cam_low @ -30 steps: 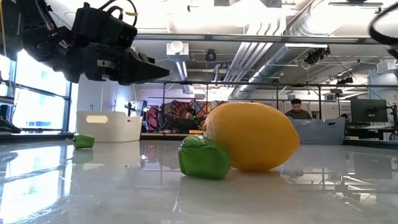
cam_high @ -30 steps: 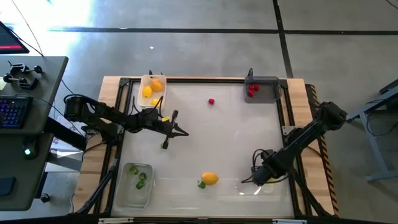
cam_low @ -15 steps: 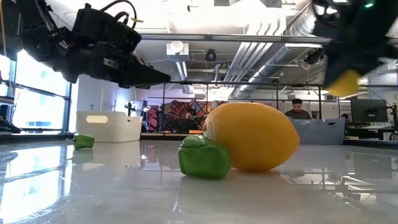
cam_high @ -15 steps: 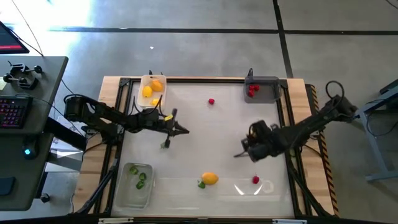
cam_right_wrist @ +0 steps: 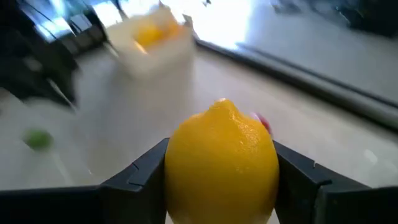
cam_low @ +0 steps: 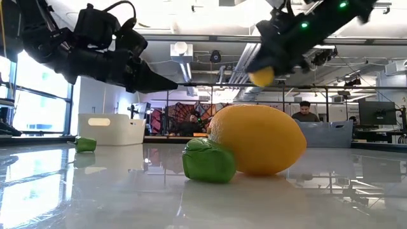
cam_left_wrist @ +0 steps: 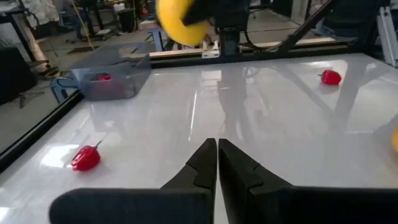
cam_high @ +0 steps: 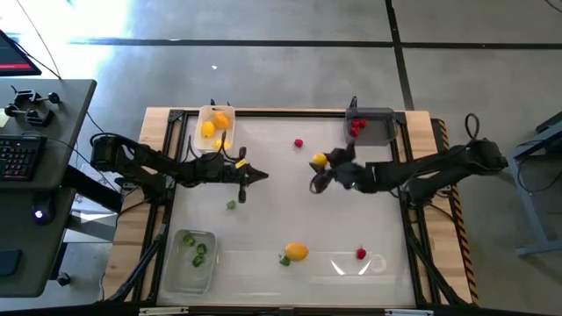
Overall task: Sort produce into baskets
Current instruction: Put the lemon into the white bin
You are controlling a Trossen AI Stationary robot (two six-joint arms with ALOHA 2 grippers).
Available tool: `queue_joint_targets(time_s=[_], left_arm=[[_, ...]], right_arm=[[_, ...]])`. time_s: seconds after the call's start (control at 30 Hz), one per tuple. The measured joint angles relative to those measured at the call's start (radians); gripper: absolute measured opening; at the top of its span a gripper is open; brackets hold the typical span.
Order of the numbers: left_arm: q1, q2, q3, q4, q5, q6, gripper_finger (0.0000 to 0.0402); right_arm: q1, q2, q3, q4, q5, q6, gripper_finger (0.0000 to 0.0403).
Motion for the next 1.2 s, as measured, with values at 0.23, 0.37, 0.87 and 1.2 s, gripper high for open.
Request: queue_joint_targets(time_s=[0.23,0.37,0.87,1.2], left_arm=[[-0.007,0.000,0.100,0.001,0.078,-0.133,0.0055],[-0.012,0.000,0.169,-0.006,0.080,-0.147,0.0104],[-0.012,0.072,0.363,-0.165,0.080,-0.155,0.0225],[-0.023,0.130,0.429,-0.146,0.149,-0.179,0.0225]], right_arm=[[-0.107,0.004,-0.082,0.509,-0.343,-0.297,0.0199],[-0.119,0.032,-0.082,0.606,-0.491,-0.407,0.0199],[-0.118,0.124,-0.082,0.870,-0.650,-0.508,0.0199],[-0.119,0.124,-0.082,0.878,-0.704,-0.548,0.0199]])
